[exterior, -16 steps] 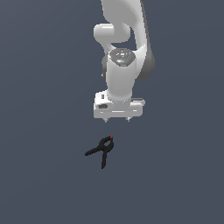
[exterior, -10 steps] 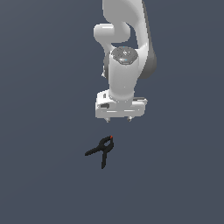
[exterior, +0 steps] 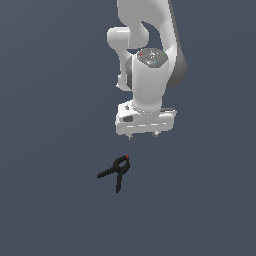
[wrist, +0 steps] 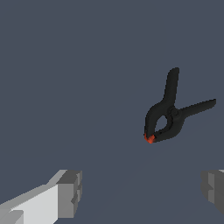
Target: Pick up the object and move it to a goal position.
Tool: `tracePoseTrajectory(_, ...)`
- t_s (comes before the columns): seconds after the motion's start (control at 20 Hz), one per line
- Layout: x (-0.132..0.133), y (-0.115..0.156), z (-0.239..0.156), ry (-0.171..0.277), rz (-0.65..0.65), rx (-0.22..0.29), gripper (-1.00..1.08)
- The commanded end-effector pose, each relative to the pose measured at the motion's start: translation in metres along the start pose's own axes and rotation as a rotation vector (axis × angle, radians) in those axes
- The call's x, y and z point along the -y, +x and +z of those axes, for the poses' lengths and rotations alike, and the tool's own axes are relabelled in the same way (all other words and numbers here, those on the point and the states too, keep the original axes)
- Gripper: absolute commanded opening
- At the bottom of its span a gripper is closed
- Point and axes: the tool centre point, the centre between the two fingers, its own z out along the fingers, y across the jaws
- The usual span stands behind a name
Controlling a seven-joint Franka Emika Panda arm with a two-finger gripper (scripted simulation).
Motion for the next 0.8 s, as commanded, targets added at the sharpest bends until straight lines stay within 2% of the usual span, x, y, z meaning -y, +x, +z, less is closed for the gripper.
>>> tracePoseTrajectory(0.0, -0.001, 0.001, 0.001, 0.0, 0.009, 0.001, 1.0)
tracePoseTrajectory(0.4, -0.017, 0.012, 0.019, 0.003, 0.119, 0.01, 1.0)
tracePoseTrajectory(0.75, -0.045, 0.028, 0.051, 0.002, 0.31, 0.026, 1.0)
